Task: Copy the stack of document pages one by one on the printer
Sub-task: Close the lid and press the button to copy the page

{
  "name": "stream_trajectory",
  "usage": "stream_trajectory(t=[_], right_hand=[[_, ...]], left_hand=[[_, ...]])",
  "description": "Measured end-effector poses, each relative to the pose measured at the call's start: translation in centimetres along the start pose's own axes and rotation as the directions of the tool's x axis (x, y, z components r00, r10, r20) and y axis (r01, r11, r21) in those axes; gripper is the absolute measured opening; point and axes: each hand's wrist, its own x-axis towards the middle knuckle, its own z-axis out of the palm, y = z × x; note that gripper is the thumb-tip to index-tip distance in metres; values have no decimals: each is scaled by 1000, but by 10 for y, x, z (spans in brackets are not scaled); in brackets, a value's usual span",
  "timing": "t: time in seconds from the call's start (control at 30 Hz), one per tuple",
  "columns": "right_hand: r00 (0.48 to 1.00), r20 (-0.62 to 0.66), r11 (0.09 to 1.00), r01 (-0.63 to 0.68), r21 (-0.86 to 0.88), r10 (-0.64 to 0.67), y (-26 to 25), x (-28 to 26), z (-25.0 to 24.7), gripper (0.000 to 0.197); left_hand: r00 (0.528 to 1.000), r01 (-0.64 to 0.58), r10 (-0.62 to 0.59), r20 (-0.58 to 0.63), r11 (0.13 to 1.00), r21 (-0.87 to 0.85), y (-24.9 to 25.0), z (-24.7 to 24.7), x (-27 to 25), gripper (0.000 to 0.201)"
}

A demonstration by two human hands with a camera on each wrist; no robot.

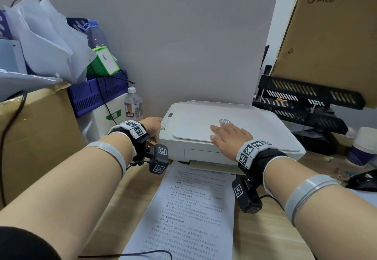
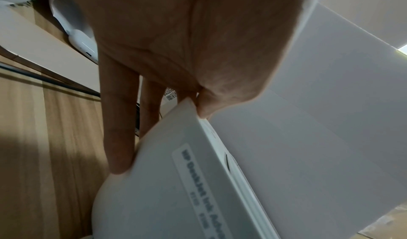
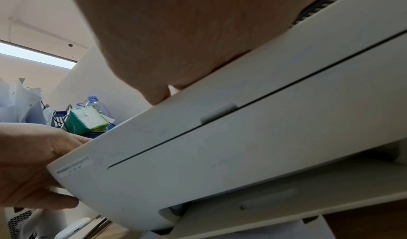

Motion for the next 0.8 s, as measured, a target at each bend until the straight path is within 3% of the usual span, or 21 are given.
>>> stream_trajectory(t=[0.57, 0.8], right_hand=[[1000, 7, 1000, 2, -7, -2, -1, 0, -1, 54], [997, 76, 999, 23, -34, -21, 4, 11, -5, 62]], left_hand=[[1000, -26, 26, -1, 1000, 10, -3, -1, 2, 43], [999, -35, 34, 18, 999, 29, -4, -3, 6, 45]])
